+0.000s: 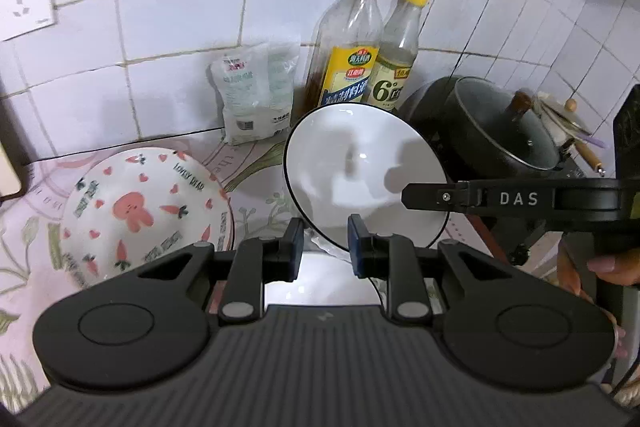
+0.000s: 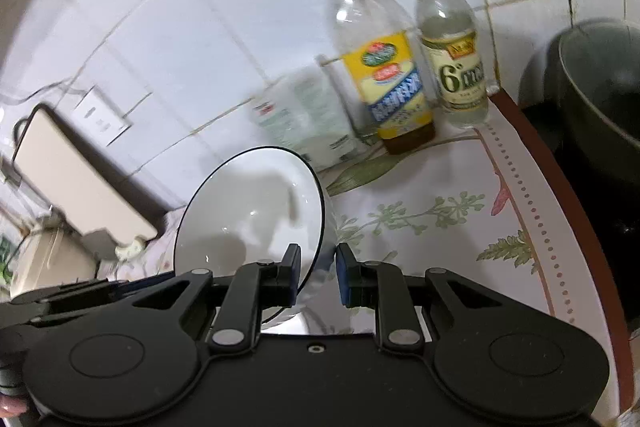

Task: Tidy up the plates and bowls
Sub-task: 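Grasp the rim of the small white bowl with the left gripper and lift, then carry the small bowl over the nested bowls, lower it in, open left gripper, then withdraw the left gripper and bring it to the nested bowl stack rim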

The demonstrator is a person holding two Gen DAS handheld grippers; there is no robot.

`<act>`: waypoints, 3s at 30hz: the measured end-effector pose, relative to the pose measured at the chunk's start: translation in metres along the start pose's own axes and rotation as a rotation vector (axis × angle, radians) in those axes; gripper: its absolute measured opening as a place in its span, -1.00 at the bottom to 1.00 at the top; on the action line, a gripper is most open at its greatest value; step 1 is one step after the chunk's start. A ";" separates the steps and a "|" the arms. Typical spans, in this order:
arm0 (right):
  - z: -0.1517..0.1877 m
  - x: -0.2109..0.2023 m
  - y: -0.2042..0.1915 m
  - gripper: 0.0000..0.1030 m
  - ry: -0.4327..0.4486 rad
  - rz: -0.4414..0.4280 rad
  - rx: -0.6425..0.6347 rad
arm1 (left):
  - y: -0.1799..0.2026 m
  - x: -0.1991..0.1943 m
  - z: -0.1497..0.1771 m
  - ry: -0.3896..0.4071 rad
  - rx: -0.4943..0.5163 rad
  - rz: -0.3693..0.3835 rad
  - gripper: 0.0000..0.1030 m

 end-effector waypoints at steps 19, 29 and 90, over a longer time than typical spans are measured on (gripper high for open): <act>0.066 -0.009 -0.037 -0.55 -0.045 -0.023 -0.073 | -0.016 -0.042 0.070 0.016 -0.035 -0.057 -0.57; 0.075 0.008 -0.044 -0.55 -0.008 0.050 -0.227 | -0.037 -0.015 0.088 0.013 -0.100 -0.038 -0.58; 0.195 -0.004 -0.066 0.73 0.305 -0.028 -0.595 | -0.030 -0.040 0.145 0.275 0.062 0.037 0.15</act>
Point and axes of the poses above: each gripper's, at about its wrist camera, not at the fingertips, and x roughly the way its jaws point, y to its right, z to its underside, the point moved 9 cm from there along x, roughly the way its jaws point, and after that the axes turned 10 degrees about -x, right-handed, at the moved point
